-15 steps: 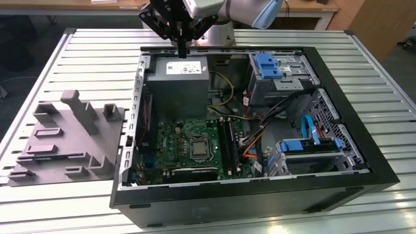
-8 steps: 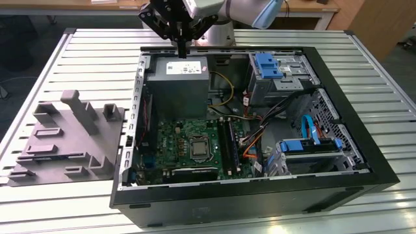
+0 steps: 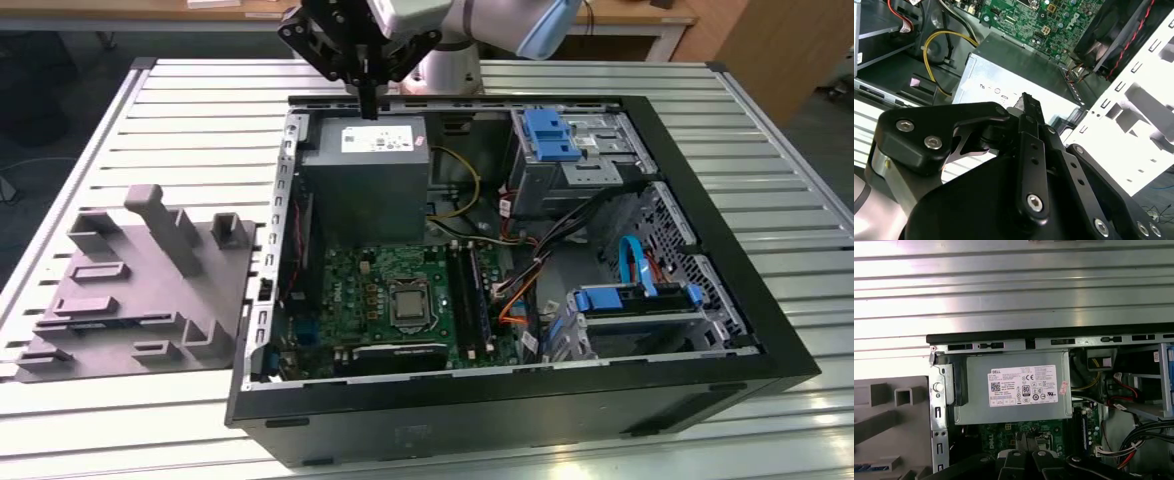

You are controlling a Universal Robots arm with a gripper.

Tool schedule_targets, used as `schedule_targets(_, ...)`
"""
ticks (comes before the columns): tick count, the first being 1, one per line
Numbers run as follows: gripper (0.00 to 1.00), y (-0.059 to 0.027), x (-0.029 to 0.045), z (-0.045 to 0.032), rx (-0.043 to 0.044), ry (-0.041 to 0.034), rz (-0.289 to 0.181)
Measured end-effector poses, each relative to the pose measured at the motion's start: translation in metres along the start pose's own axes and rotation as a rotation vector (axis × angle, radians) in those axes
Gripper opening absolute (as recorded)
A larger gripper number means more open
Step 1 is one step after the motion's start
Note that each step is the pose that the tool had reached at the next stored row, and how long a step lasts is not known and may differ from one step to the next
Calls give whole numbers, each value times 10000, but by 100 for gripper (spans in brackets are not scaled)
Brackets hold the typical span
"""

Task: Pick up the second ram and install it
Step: 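Reach for the second ram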

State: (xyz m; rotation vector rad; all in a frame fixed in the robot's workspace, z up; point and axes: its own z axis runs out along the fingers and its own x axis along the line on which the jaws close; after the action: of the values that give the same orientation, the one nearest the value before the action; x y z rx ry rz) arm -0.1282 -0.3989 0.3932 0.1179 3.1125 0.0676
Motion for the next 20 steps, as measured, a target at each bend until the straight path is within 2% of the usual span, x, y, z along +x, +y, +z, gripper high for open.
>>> schedule_targets(10, 11, -11, 147, 0, -7, -13, 0)
schedule_targets(20, 11, -35, 453, 1, -12, -72, -2)
